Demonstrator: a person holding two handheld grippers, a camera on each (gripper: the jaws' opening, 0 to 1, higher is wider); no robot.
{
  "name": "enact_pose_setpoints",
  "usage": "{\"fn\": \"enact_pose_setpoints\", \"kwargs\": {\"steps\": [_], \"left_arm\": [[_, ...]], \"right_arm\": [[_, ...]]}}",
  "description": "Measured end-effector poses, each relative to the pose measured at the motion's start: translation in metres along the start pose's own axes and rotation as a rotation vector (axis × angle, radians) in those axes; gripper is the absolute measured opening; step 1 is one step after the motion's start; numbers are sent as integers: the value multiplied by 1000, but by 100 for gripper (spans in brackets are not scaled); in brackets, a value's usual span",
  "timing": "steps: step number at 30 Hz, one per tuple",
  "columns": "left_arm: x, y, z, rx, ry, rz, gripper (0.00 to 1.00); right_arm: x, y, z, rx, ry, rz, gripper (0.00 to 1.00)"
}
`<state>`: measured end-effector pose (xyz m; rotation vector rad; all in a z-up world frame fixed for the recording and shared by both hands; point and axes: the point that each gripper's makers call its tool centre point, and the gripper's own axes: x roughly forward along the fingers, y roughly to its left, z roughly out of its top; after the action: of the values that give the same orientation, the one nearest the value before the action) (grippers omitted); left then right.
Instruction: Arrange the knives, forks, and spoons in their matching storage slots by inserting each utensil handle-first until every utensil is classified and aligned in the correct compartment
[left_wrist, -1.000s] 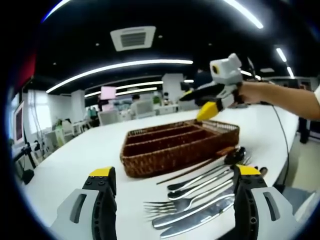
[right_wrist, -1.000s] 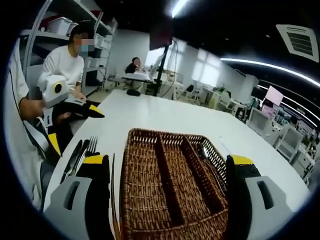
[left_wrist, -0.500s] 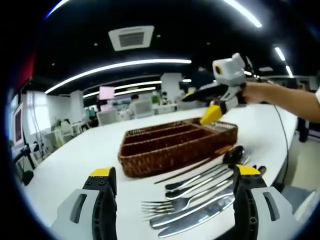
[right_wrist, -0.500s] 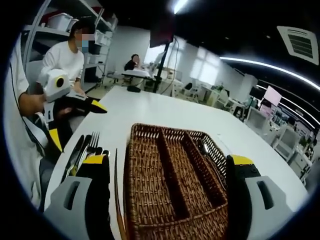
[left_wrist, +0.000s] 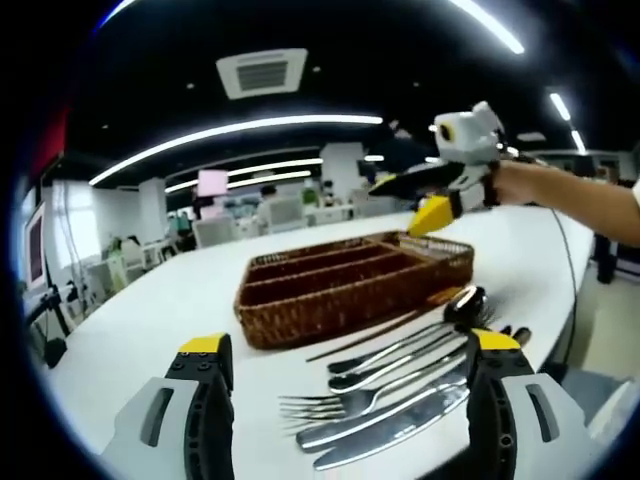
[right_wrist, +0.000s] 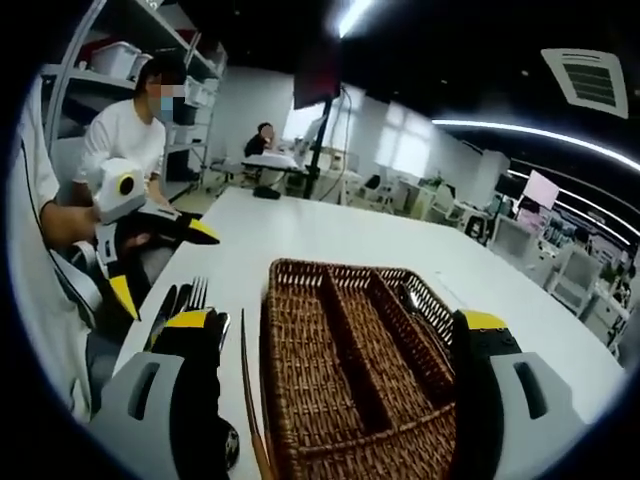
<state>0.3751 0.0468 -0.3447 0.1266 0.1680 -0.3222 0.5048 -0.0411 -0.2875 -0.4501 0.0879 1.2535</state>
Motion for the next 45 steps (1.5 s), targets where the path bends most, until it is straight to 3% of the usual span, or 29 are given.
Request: {"fn": "enact_pose_setpoints", "kwargs": {"steps": [16, 45], "left_arm": [[3, -2, -1, 6, 6, -18, 98], [10, -6, -4, 11, 22, -37, 98]], "right_arm": [[-6, 6, -22, 17, 28, -6, 100], [-20, 19, -30, 35, 39, -15, 100]]}}
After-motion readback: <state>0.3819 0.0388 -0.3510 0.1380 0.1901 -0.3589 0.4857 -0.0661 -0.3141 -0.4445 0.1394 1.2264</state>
